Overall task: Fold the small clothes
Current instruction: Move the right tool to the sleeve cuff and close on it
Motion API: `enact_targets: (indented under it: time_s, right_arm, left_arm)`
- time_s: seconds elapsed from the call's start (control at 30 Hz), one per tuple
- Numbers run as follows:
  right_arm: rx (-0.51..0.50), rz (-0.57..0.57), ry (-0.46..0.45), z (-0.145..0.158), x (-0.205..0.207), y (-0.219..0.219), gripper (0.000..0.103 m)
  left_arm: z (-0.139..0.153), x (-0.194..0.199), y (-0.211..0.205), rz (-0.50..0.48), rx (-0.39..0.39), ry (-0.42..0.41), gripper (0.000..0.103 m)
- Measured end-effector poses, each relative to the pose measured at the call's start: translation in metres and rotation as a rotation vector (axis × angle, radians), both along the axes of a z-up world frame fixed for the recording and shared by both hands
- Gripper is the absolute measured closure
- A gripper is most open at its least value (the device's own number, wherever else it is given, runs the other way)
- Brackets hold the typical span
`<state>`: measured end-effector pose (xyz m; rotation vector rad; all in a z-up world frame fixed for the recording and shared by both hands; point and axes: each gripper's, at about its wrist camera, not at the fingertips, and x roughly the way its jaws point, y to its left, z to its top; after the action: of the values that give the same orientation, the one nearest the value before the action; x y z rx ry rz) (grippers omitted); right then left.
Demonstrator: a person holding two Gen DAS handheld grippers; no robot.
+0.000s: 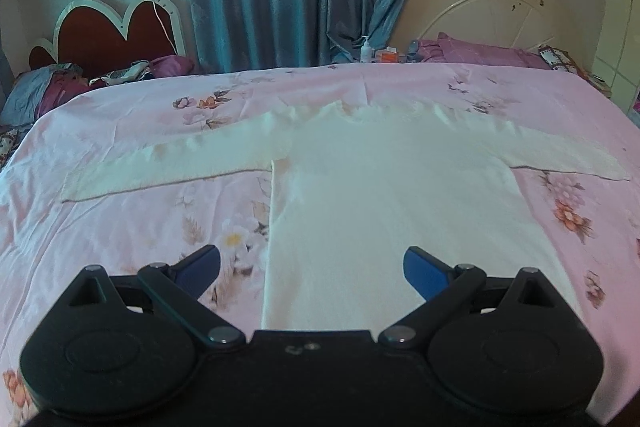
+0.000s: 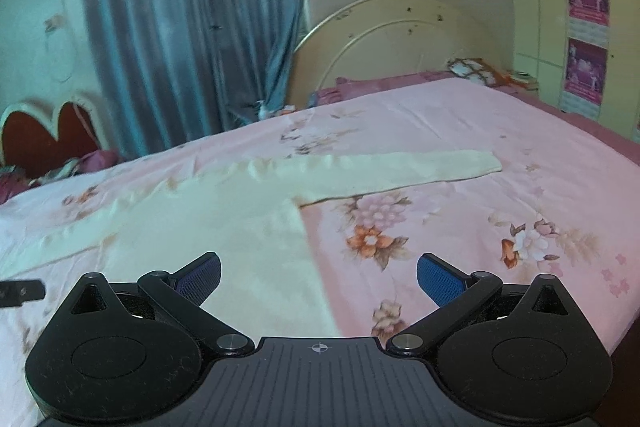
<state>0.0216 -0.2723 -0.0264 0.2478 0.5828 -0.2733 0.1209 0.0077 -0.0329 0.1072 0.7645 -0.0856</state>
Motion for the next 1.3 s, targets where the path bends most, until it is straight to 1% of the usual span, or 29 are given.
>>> enact_targets:
  time_s: [0.2,0.3,0.4,0.53,0.6,0.63,0.67,0.7,0.8,0.93,0.97,1.0,1.03,1.1,1.17,1.27,1.3]
  right_arm:
    - [0.0,-0.013,0.016,-0.014,0.039,-0.034,0.0]
    - [0.035,-0.01,0.015,-0.026,0.062,-0.061,0.001]
    - [0.048,-0.011,0.023,-0.04,0.088,-0.089,0.001]
    - [0.05,-0.021,0.04,-0.058,0.119,-0.127,0.001]
    - [0.058,-0.04,0.051,-0.067,0.132,-0.147,0.001]
    - [0.067,-0.051,0.057,-0.072,0.138,-0.158,0.007]
    - [0.078,-0.06,0.068,-0.078,0.144,-0.17,0.015]
    - [0.094,-0.072,0.086,-0.083,0.151,-0.182,0.029]
    - [0.136,-0.141,0.114,-0.098,0.165,-0.219,0.03]
    - [0.13,-0.227,0.15,-0.115,0.18,-0.261,0.031]
    - [0.128,-0.243,0.158,-0.12,0.184,-0.269,0.035]
    - [0.132,-0.255,0.171,-0.124,0.187,-0.277,0.047]
    - [0.15,-0.268,0.179,-0.129,0.191,-0.285,0.052]
    - [0.184,-0.298,0.183,-0.137,0.196,-0.297,0.053]
    - [0.192,-0.316,0.171,-0.14,0.2,-0.306,0.053]
    - [0.205,-0.329,0.149,-0.141,0.211,-0.313,0.053]
    - [0.217,-0.333,0.139,-0.142,0.213,-0.316,0.066]
  left_arm:
    - [-0.015,0.031,-0.011,0.002,0.031,0.013,0.005]
    - [-0.024,0.047,-0.019,0.026,0.03,0.021,0.005]
    - [-0.032,0.063,-0.03,0.058,0.034,0.023,0.005]
    - [-0.042,0.085,-0.045,0.09,-0.002,0.019,0.005]
    - [-0.049,0.098,-0.054,0.102,-0.001,0.032,0.005]
    - [-0.052,0.104,-0.058,0.108,0.0,0.041,0.005]
    - [-0.056,0.111,-0.061,0.116,0.003,0.05,0.005]
    - [-0.059,0.116,-0.064,0.122,0.006,0.055,0.005]
    - [-0.067,0.13,-0.074,0.128,0.021,0.065,0.005]
    - [-0.077,0.148,-0.087,0.132,0.032,0.072,0.005]
    - [-0.079,0.152,-0.089,0.132,0.035,0.074,0.005]
    - [-0.08,0.156,-0.091,0.13,0.036,0.076,0.005]
    - [-0.082,0.16,-0.093,0.128,0.037,0.077,0.005]
    - [-0.083,0.165,-0.096,0.121,0.041,0.074,0.005]
    - [-0.085,0.169,-0.097,0.105,0.044,0.075,0.005]
    - [-0.087,0.175,-0.098,0.107,0.062,0.08,0.005]
    - [-0.087,0.177,-0.099,0.107,0.066,0.083,0.005]
